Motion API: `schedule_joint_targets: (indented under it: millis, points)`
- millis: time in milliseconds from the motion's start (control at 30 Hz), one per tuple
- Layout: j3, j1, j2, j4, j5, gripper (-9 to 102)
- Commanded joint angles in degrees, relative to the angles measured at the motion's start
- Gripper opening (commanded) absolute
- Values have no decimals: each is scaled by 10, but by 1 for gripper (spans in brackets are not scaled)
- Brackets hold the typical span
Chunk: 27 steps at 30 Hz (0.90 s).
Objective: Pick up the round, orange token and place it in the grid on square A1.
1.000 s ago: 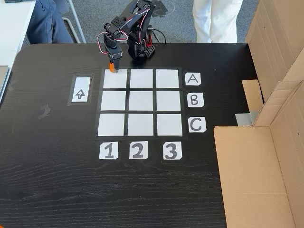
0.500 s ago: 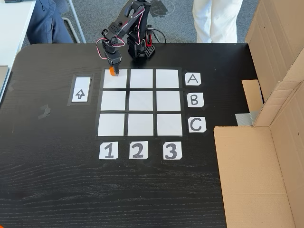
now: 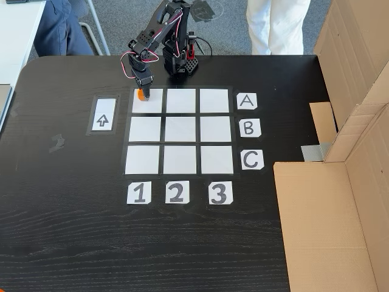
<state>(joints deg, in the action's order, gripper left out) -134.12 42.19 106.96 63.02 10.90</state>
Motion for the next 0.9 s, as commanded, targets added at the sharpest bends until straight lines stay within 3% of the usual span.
schedule_joint_targets:
  millis: [0, 867]
  points:
    - [24, -10, -2, -7, -1, 13]
    - [11, -35, -22, -11, 7, 13]
